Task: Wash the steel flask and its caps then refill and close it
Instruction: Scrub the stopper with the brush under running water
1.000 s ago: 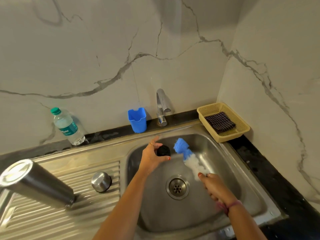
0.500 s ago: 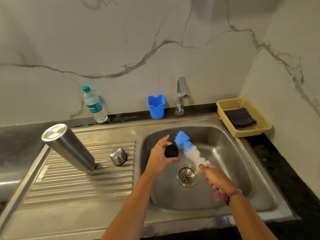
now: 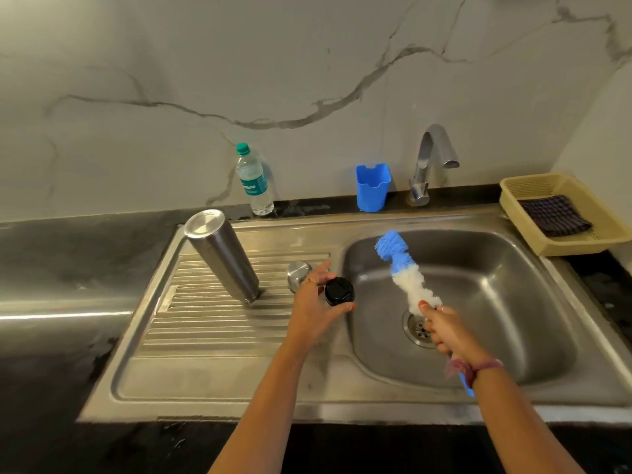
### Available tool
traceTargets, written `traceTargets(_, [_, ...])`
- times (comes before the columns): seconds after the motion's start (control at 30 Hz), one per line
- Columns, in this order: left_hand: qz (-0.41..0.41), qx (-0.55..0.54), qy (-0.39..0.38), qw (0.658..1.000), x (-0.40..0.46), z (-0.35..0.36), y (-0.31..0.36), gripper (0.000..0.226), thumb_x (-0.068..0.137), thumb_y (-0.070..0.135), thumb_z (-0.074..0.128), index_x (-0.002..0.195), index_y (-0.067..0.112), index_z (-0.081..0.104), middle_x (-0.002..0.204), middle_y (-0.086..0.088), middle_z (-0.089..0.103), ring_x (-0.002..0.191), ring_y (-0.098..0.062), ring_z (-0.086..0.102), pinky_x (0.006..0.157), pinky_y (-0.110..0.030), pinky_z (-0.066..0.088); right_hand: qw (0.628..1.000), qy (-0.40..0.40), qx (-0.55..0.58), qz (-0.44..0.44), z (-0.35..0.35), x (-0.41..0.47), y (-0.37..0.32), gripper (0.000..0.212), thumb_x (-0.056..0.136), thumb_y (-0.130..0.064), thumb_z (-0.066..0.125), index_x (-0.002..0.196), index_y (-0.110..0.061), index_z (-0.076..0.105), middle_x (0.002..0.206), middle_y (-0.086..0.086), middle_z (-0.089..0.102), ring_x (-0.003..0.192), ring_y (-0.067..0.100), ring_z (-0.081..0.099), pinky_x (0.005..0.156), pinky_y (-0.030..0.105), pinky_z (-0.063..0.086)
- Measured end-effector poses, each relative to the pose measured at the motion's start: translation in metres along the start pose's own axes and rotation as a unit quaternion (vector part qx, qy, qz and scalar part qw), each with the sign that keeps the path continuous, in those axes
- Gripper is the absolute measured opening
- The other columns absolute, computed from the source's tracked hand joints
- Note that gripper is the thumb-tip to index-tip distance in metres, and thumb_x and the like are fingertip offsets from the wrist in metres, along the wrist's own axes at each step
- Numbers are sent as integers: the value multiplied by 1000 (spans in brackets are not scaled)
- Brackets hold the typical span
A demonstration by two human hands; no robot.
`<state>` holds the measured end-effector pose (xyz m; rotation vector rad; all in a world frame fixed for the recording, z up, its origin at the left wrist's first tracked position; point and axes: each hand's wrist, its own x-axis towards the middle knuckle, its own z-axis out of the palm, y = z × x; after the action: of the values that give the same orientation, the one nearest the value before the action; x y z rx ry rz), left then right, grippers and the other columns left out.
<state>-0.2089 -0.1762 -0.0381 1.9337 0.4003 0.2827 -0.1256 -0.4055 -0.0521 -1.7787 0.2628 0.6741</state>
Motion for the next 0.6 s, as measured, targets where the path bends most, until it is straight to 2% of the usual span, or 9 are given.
traceTargets(0.1, [-5,-1,19,1000,-9,-25,-15,86,66,3,90,136,25,45,113,5,61,108,-2,59,104,-22,45,1000,15,20,1,16,-3,3,26,97,-35,51,82,-14,56,54,-3,37,36,5,24,34,14,16])
traceTargets(0.2, [-8,-4,32,999,-15,-43,-30,85,67,3,88,129,39,43,116,5,61,109,1,58,98,-16,46,999,34,30,7,26,-5,7,28,96,-36,52,79,-15,55,52,-4,36,37,6,24,34,14,17])
traceTargets(0.3, [-14,-5,26,1000,-20,-54,-38,85,68,5,88,132,36,41,116,6,60,109,0,57,98,-14,46,998,40,48,11,32,-7,11,30,97,-34,51,75,-14,52,48,-6,35,33,4,23,33,13,17])
traceTargets(0.43, [-18,-11,17,1000,-25,-67,-50,83,70,2,87,132,32,42,111,10,58,104,7,55,86,0,39,996,52,62,22,44,-9,18,32,97,-33,51,72,-14,50,51,-4,36,31,4,26,31,13,19])
traceTargets(0.5, [-19,-12,16,1000,-25,-70,-54,82,70,1,86,133,31,44,111,8,57,105,5,55,87,-1,40,996,56,65,24,48,-10,18,31,98,-33,51,73,-13,49,53,-3,36,31,4,26,30,13,19])
traceTargets(0.6, [-17,-9,16,1000,-24,-72,-59,79,69,1,86,118,45,44,115,7,57,107,1,56,90,-5,42,996,60,65,25,52,-13,17,30,98,-31,51,75,-12,50,55,-2,36,32,4,26,29,14,19])
